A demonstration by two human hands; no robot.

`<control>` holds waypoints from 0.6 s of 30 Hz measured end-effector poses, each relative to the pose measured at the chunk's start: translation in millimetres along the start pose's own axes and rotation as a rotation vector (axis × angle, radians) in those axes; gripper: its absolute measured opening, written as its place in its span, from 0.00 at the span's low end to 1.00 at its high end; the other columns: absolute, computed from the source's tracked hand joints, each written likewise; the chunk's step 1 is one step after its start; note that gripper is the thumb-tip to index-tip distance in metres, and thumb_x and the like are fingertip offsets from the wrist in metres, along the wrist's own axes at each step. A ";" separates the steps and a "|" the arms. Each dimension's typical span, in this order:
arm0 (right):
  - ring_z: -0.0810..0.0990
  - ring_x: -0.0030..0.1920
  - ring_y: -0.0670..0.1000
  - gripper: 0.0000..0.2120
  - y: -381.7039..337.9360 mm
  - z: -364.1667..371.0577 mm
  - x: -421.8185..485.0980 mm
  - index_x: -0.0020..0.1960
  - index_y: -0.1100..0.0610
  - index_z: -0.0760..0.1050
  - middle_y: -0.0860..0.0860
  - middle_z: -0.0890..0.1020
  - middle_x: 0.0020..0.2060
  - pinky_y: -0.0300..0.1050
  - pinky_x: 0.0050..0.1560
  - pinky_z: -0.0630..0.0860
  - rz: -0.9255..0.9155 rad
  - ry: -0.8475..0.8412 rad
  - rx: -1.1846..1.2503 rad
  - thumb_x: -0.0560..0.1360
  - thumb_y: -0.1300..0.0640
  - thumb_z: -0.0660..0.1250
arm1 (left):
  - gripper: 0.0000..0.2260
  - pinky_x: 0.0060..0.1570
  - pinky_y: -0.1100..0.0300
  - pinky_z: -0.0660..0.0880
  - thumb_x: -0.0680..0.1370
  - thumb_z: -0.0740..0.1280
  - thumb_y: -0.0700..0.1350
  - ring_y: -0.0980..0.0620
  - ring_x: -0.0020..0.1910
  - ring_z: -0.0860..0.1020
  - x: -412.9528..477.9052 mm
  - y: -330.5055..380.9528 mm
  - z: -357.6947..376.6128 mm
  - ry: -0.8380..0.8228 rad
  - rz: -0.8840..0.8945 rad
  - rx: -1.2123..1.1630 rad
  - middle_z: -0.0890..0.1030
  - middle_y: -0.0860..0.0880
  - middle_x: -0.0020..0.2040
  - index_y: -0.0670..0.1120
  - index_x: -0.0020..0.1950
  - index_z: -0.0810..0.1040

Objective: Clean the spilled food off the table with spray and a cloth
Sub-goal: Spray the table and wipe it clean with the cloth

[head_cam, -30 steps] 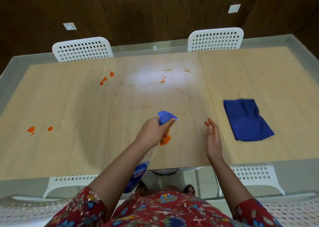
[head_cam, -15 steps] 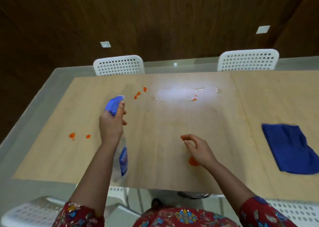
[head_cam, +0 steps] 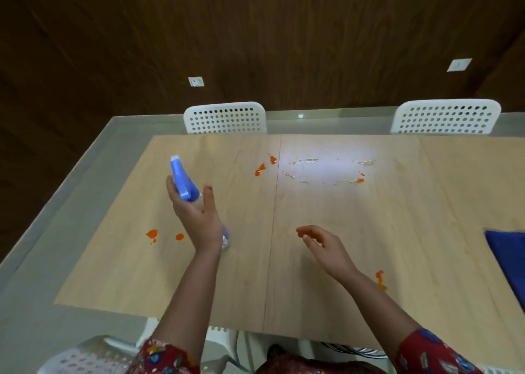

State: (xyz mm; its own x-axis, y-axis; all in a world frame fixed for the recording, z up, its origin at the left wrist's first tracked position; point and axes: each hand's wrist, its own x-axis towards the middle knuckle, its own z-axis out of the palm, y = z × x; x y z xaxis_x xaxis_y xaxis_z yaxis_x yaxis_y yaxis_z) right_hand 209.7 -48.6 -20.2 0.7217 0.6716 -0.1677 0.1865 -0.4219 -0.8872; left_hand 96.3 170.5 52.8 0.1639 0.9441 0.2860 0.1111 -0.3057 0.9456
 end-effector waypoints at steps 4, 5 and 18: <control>0.75 0.53 0.32 0.10 5.7 -7.2 -4.3 0.58 0.49 0.78 0.40 0.81 0.52 0.27 0.51 0.69 0.013 0.036 0.040 0.80 0.57 0.62 | 0.41 0.75 0.58 0.48 0.75 0.67 0.50 0.46 0.78 0.50 -60.9 -16.3 6.2 0.013 0.025 0.110 0.50 0.40 0.79 0.36 0.78 0.47; 0.75 0.53 0.31 0.10 7.9 -10.8 -6.0 0.58 0.49 0.79 0.41 0.82 0.52 0.26 0.50 0.69 0.014 0.047 0.044 0.80 0.57 0.62 | 0.41 0.75 0.58 0.47 0.75 0.66 0.51 0.45 0.78 0.50 -76.4 -19.6 10.3 0.013 0.037 0.136 0.50 0.39 0.78 0.36 0.78 0.48; 0.77 0.55 0.36 0.11 91.5 -156.2 -59.9 0.58 0.50 0.79 0.40 0.82 0.53 0.34 0.56 0.71 0.181 0.362 -0.050 0.80 0.59 0.62 | 0.13 0.61 0.70 0.63 0.79 0.66 0.43 0.55 0.63 0.74 -169.7 -21.3 143.7 -1.085 0.102 0.284 0.78 0.52 0.62 0.47 0.63 0.77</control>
State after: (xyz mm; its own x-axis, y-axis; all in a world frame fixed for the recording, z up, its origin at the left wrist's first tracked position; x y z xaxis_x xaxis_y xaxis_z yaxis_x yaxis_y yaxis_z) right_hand 287.6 -222.5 -24.2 0.9321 0.3300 -0.1493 0.0606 -0.5485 -0.8340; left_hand 206.9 -0.9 -38.1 0.9354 0.3490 -0.0572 0.2451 -0.5229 0.8164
